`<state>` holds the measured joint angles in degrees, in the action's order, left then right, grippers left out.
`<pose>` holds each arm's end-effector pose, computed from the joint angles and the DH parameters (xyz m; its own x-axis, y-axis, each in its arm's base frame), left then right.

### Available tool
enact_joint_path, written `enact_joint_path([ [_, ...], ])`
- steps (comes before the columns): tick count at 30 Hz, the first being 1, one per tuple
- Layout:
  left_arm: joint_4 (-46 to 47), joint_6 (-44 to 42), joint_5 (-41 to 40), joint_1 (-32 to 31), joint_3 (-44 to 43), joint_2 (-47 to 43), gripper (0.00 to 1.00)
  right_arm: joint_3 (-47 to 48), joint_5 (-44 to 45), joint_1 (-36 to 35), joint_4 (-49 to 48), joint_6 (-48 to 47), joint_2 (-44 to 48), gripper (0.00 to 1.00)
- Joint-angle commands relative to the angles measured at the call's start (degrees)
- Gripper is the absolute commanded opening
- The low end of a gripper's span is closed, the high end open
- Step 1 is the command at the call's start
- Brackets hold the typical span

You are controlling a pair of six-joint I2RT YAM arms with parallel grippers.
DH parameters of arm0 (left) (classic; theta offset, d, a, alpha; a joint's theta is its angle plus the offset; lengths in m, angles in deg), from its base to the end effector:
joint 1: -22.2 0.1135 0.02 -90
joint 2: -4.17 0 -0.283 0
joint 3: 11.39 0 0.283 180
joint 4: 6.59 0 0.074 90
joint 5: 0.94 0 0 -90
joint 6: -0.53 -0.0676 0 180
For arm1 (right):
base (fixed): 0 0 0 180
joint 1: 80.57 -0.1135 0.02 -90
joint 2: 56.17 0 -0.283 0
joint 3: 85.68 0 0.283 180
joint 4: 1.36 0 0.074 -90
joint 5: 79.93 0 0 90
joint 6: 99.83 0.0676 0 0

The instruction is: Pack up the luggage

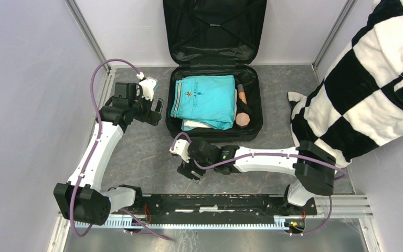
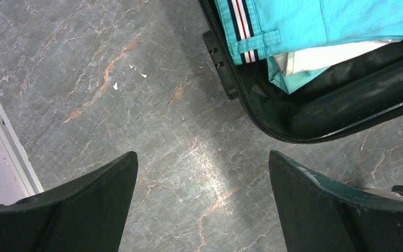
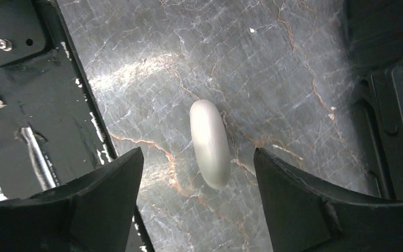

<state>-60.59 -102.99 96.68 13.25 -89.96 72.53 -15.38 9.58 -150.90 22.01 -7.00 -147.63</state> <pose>0.2909 -0.0549 0.3291 -0.6065 0.3301 -0.7233 0.4017 0.9123 0.0795 0.1314 0.3694 0.1950 -0.2824 -0.6432 -0.7117 -0.9309 0.3630 0.0412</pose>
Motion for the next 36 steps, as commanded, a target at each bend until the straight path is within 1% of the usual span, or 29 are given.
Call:
enact_joint_path([
  [1, 0.1, -1.02, -0.08, 0.34, -1.8, -0.57, 1.0, 3.81, -0.26, 0.49, -2.55, -2.38, -2.42, 0.8],
  [4, 0.16, -1.36, -0.38, 0.34, -1.41, -0.81, 1.0, 4.25, -0.74, 0.69, -2.92, -2.35, -3.36, 0.62],
  [6, 0.25, -1.59, -0.7, 0.34, -1.15, -0.97, 1.0, 4.26, -0.83, 0.96, -2.92, -2.24, -3.33, 0.44],
  [7, 0.41, -1.67, -0.82, 0.34, -0.95, -1.06, 1.0, 4.52, -0.51, 1.06, -2.61, -2.19, -3.16, 0.29],
  [8, 0.52, -1.77, -0.92, 0.34, -0.77, -1.08, 1.0, 4.81, 0.1, 1.23, -1.95, -2.07, -2.64, 0.11],
  [9, 0.66, -1.84, -1.07, 0.34, -0.62, -1.12, 1.0, 5.24, 0.14, 1.49, -1.38, -1.94, -2.07, 0.01],
  [12, 0.8, -1.79, -1.05, 0.34, -0.23, -1.06, 1.0, 7.05, 1.63, 3.23, 0.79, -1.45, 1.1, 0.0],
  [15, 0.93, -1.94, -1.03, 0.34, -0.04, -1.04, 1.0, 11.74, 0.87, 7.72, 6.69, 0.14, 4.04, 0.0],
  [17, 1.11, -1.95, -1.18, 0.34, 0.1, -1.19, 1.0, 15.8, 1.02, 12.6, 11.35, 2.14, 6.03, 0.0],
  [20, 1.15, -1.95, -1.03, 0.34, 0.14, -1.25, 1.0, 18.96, 2.39, 21.63, 17.4, 6.72, 9.02, 0.0],
  [23, 1.51, -1.86, -0.74, 0.29, 0.52, -1.6, 1.0, 18.69, 4.71, 31.65, 20.05, 8.54, 11.84, 0.0],
  [28, 1.65, -1.46, -0.47, 0.34, 0.85, -1.56, 1.0, 18.37, 5.43, 43.71, 22.76, 9.33, 10.92, 0.0],
  [31, 1.66, -1.54, -0.44, 0.34, 0.87, -1.82, 1.0, 15.6, 7.39, 47.1, 22.52, 10.25, 9.2, 0.0],
  [33, 1.64, -1.62, -0.48, 0.34, 0.93, -1.95, 1.0, 13.6, 8.1, 47.95, 21.34, 10.26, 7.78, 0.0],
  [36, 1.66, -1.71, -0.46, 0.34, 1.2, -1.92, 1.0, 13.56, 9.05, 48.77, 20.46, 10.18, 4.62, 0.0],
])
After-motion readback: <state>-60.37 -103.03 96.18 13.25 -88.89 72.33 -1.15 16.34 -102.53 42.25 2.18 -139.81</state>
